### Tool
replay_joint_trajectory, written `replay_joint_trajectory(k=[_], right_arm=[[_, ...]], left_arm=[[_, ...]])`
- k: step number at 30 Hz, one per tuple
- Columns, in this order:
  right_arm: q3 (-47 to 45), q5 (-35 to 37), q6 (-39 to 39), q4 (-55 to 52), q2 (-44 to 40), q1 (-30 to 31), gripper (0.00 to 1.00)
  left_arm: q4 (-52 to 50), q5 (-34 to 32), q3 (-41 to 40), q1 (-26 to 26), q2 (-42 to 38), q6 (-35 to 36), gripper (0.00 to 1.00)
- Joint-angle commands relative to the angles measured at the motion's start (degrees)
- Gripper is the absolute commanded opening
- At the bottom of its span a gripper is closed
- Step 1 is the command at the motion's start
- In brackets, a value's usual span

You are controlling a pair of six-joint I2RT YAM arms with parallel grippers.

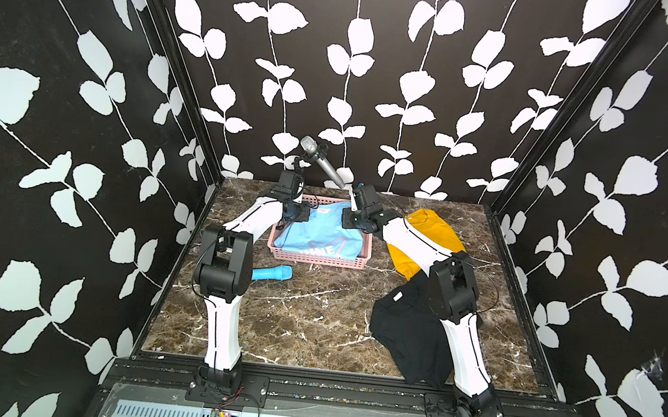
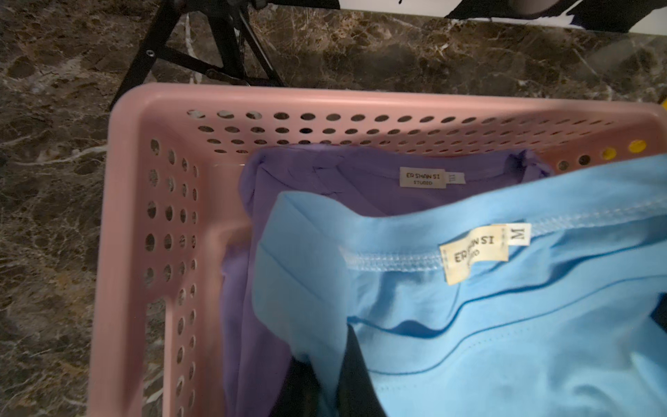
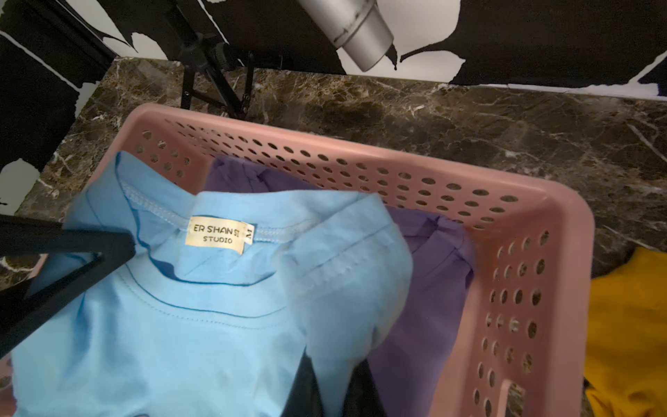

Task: Put the folded t-shirts into the basket
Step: Place the T-shirt in the bin.

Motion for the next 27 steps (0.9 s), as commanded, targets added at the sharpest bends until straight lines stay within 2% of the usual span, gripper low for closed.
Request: replay_joint_trajectory(k=[1,11,15,17,22,23,27], right_arm=[[3.52,0.97,-0.89,-0.55,2.41,-1.46,0.00],[7.06,1.68,-1.16,-3.09,6.40,-2.30,0.02],[8.63,2.22,-1.86,-4.76,6.54,-2.51,0.17],[8.63,2.45,-2.14,-5.04,5.78,-2.58,0.25],[6.88,3.12,-3.68,-5.14,2.12,-2.91,0.39],[5.97,2.49,-4.30,-4.50,0.77,-2.95,0.42],[-0.14,-0.14,-5.36,-0.25,-4.86,-3.14,0.55]], left_arm=[[-0.78,0.29,2.12,0.55,0.68,0.71,0.00],[-1.31,-1.32,3.02,0.77,4.30,1.44,0.02],[-1.97,-2.75,3.59,0.70,4.50,1.98,0.16],[-2.66,-3.28,4.31,0.78,4.50,2.31,0.26],[-3.87,-4.40,5.14,0.75,3.53,2.72,0.43],[-3.89,-4.50,4.95,0.72,2.76,2.66,0.50],[-3.37,-3.94,3.49,0.78,-0.16,1.88,0.57]])
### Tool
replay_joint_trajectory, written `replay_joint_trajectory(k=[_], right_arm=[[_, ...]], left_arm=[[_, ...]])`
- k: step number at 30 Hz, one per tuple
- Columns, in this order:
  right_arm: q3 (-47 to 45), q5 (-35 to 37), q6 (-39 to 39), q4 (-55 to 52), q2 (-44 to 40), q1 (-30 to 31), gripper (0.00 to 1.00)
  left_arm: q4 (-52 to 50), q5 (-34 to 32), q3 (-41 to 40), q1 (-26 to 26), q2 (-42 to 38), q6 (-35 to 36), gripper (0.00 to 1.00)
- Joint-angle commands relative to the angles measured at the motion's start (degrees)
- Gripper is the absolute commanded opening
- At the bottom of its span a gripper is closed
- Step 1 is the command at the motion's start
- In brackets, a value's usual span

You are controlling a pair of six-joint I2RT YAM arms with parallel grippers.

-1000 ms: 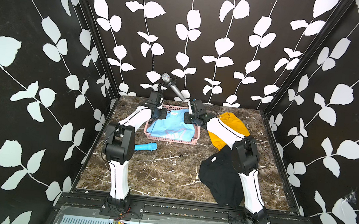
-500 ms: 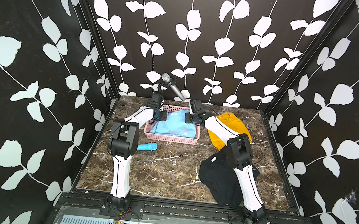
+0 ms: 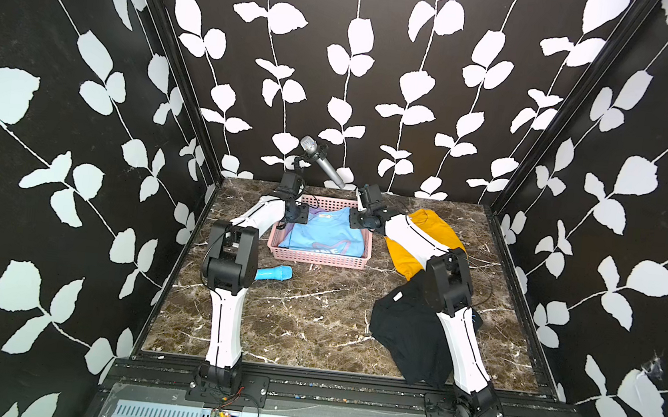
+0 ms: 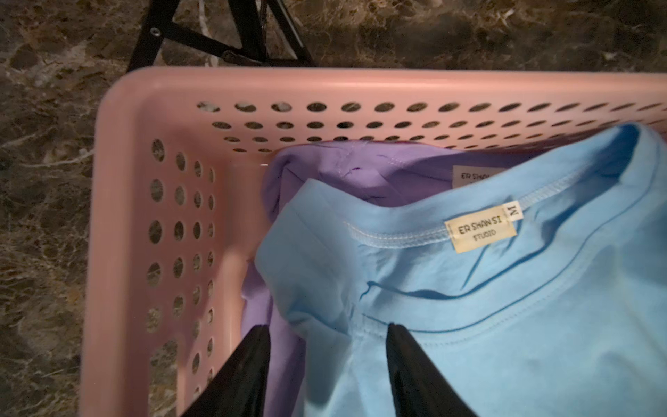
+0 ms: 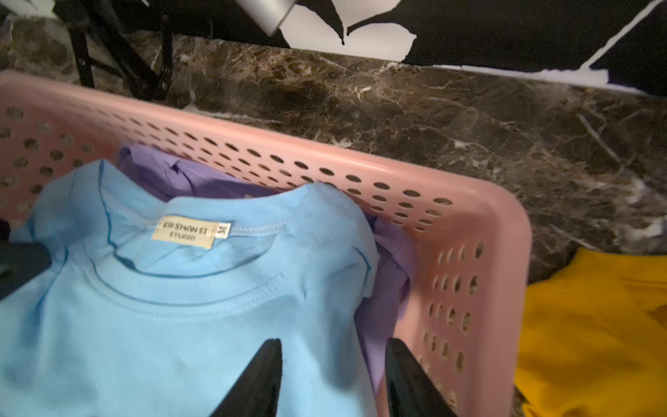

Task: Put the folded t-shirts into the basket
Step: Place the T-shirt in the bin, then move the T-shirt to the center of the board.

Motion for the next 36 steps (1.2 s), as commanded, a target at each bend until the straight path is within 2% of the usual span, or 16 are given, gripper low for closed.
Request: replay_joint_trajectory(k=[1,6,13,19,23,28,32,36], right_arm=[[-3.73,-1.66,-1.81,4.64,-8.56,-0.32,0.57],[-11.85,-2.80,-4.00,5.05,-16.34,-0.56,0.68],[-30.03,-2.31,-6.11,2.27,-31.03,-0.85,0.81],[-53.17,-2.35,-2.98,-0.95,-47.85,-0.85,0.85],[-64.04,-4.68,0.93,-4.65,-55.97,-0.45,0.85],[-73.93,-9.88,6.48,-5.46,-61.17,2.88,0.84],[-81.45,-19.41,11.78,2.04,-61.72,5.59,0.83],[-83.75,-21.34,15.38,7.64,-59.13,8.53,0.82]], left_arm=[[-0.87,0.13,-1.00,0.27,-5.88,-0.31,0.58],[2.14,3.46,-6.19,0.25,-12.22,-2.52,0.61],[12.41,11.05,-23.36,-0.60,-25.43,-7.17,0.62],[17.67,10.86,-36.23,-5.25,-35.81,-8.40,0.71],[17.94,9.79,-41.00,-8.59,-39.39,-8.32,0.77],[21.19,11.48,-47.25,-11.37,-41.41,-10.68,0.78],[23.82,11.36,-51.08,-13.05,-42.41,-12.85,0.77],[23.86,11.00,-53.41,-14.15,-43.59,-13.57,0.77]])
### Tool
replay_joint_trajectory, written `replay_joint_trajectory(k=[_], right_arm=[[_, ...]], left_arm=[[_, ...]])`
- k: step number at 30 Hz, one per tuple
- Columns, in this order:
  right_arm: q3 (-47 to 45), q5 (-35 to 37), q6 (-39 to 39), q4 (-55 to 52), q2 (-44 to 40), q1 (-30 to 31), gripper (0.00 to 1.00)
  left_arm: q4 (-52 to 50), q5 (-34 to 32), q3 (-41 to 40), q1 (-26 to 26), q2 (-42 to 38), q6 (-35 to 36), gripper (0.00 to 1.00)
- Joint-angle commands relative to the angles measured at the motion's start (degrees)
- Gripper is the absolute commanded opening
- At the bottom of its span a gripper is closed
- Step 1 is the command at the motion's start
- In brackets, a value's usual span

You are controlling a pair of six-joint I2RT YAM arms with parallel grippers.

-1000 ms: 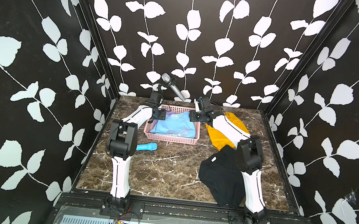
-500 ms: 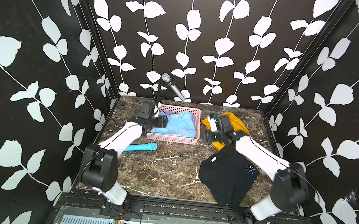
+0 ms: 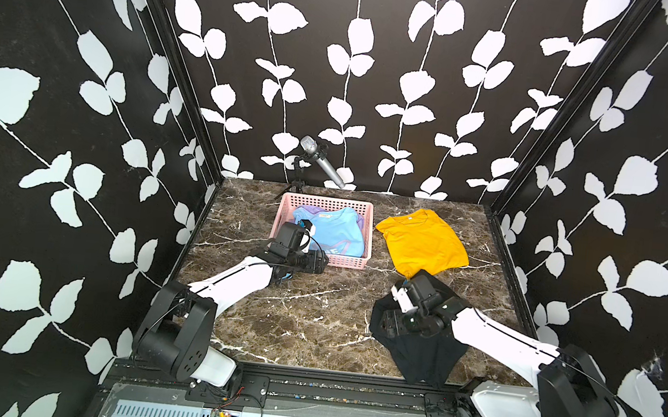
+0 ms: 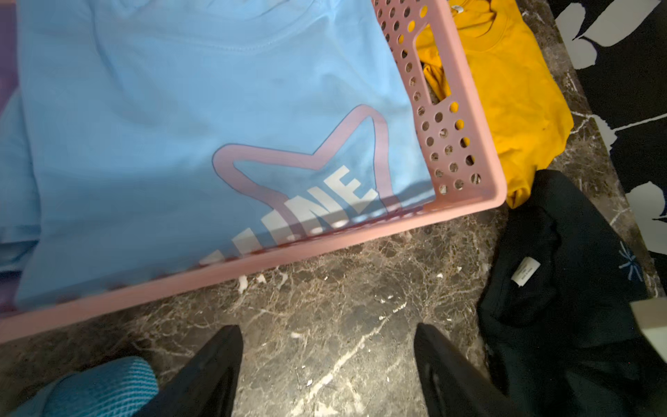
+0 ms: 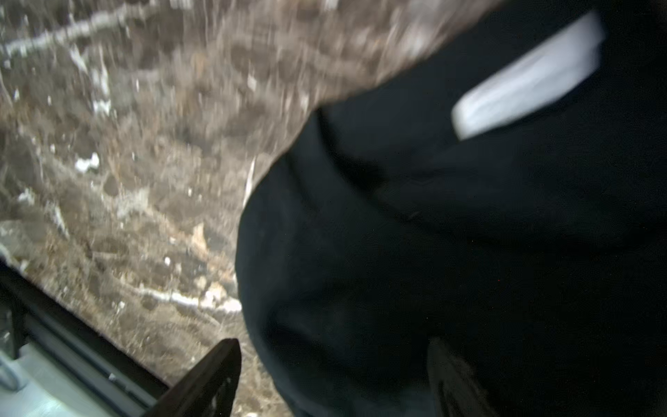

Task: Put the folded t-shirts into the basket
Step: Move the T-shirt to the center of the board.

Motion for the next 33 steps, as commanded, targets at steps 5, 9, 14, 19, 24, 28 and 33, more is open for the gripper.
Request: replay_joint_trajectory(k=[5,9,14,19,24,28,33], right_arm=[[-0.29,-6.57,10.86,19.88,9.00,6.70,0.79],[4.32,-5.75,16.28,32.21,18.28,11.01,0.77],[13.58,-8.81,20.39,45.18,28.64,12.75,0.77],[13.95,-7.78,16.04,40.34,23.75,12.30,0.79],[10.19,-1.12,7.51,24.44,10.78,8.50,0.82],[8.11,4.20,2.59,13.61,3.14,1.12,0.84],[8.49,13.72,-3.05,2.57,-1.01,-5.08,0.86]], left_arm=[[3.83,-3.28,-6.05,-0.92,-6.55,-2.11,0.77],[3.66,-6.75,-8.13,-0.95,-8.40,-2.52,0.77],[3.75,-6.27,-11.47,-0.94,-10.38,-3.92,0.77],[6.92,-2.42,-15.97,-1.44,-12.74,-6.23,0.76],[5.78,-2.44,-15.81,-3.40,-11.18,-3.39,0.76],[4.51,-3.30,-14.13,-5.45,-7.33,-1.48,0.76],[4.89,-3.65,-11.97,-7.35,-2.39,-0.45,0.77]])
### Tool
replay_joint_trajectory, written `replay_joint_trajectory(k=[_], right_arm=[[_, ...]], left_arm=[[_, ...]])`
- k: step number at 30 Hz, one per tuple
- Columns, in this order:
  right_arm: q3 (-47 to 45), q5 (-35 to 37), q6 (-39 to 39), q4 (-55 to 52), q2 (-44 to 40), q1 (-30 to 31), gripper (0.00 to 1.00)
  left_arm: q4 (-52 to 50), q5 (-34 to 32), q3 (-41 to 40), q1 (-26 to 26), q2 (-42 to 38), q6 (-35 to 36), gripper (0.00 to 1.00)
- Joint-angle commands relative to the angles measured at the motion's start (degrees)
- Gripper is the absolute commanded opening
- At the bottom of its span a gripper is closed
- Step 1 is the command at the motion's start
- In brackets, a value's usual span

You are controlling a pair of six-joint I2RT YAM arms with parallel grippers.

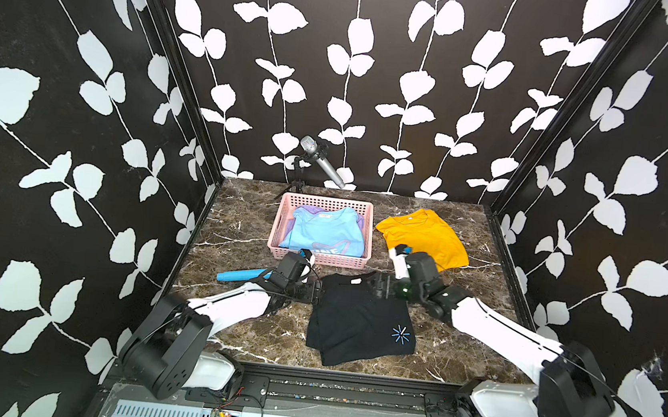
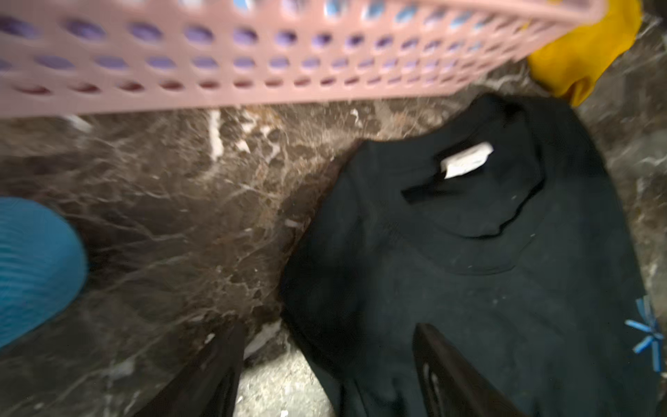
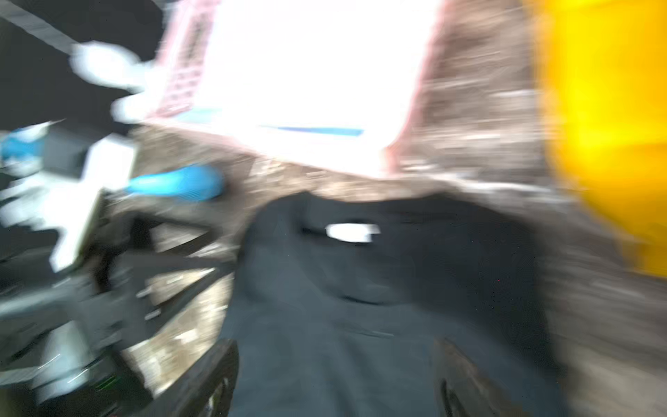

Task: Put the folded t-shirts into the basket
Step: Move the T-shirt to the center of the board, then pick up the T-shirt from the center of the board.

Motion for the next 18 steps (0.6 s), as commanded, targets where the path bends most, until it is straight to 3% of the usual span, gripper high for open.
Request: replay_joint_trajectory(k=[1,10,18], right_arm=[[-0.90,8.13,-5.94,-10.77,-0.64,-2.27,0.86],[2.93,7.31,-9.69,-6.97,10.14,-5.71,0.86],[5.59,0.76,-10.37,-0.96,20.97,-6.88,0.82]], left_arm=[[0.13,-0.74,2.52,-1.40,1.63,1.93,0.76],[2.38,-0.29,5.29,-3.15,9.06,1.08,0.72],[4.75,0.50,4.60,-3.36,11.96,-1.07,0.56]])
